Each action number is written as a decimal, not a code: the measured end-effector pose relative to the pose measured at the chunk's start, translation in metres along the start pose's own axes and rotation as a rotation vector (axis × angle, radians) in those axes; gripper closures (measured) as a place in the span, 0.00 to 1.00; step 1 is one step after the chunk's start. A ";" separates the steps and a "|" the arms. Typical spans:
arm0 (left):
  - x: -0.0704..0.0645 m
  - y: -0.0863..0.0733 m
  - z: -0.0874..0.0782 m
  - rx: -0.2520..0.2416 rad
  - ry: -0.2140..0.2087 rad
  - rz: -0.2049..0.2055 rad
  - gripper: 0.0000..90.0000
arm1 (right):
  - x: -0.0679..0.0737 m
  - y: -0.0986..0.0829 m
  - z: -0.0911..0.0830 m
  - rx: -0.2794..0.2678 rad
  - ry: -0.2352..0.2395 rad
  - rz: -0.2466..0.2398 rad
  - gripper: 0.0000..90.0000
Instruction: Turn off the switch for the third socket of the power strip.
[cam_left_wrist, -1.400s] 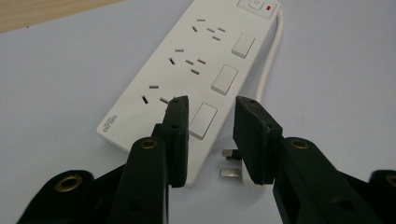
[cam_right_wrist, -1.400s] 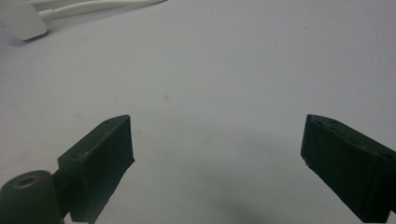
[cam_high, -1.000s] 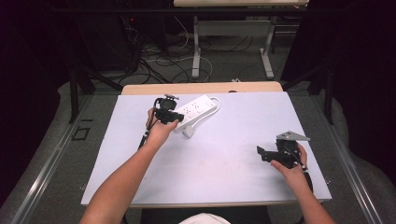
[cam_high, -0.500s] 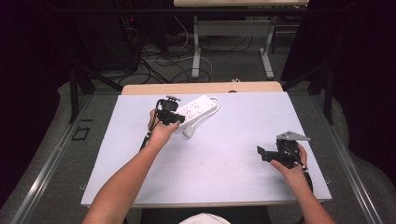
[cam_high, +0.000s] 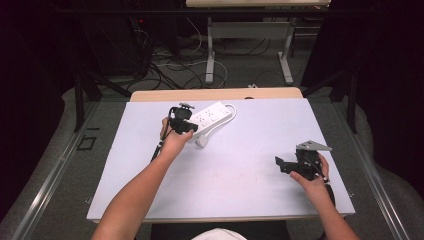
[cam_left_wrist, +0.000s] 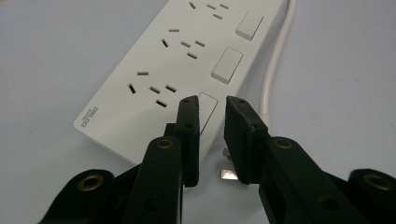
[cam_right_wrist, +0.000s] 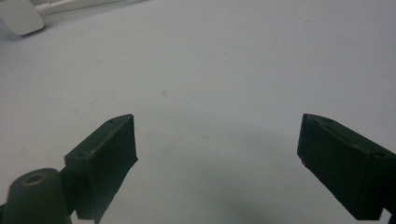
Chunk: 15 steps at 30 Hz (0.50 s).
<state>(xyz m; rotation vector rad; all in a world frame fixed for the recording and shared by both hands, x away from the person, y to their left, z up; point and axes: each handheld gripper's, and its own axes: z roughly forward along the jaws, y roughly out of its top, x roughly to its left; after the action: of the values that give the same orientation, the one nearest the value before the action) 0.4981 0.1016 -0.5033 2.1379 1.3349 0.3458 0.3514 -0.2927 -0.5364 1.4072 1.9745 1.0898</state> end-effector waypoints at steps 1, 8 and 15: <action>0.000 0.000 0.000 0.000 0.000 -0.005 0.85 | 0.000 0.000 0.000 0.000 -0.001 -0.001 0.13; 0.003 0.000 0.005 0.003 -0.007 -0.009 0.88 | 0.000 0.000 0.001 0.002 0.001 -0.006 0.13; 0.003 0.000 0.009 0.008 -0.020 -0.022 0.91 | -0.001 0.000 0.001 0.004 0.002 -0.010 0.13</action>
<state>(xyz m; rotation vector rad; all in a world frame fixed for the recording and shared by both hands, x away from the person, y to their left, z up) 0.5039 0.1013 -0.5110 2.1261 1.3504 0.3100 0.3520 -0.2930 -0.5371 1.3973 1.9841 1.0844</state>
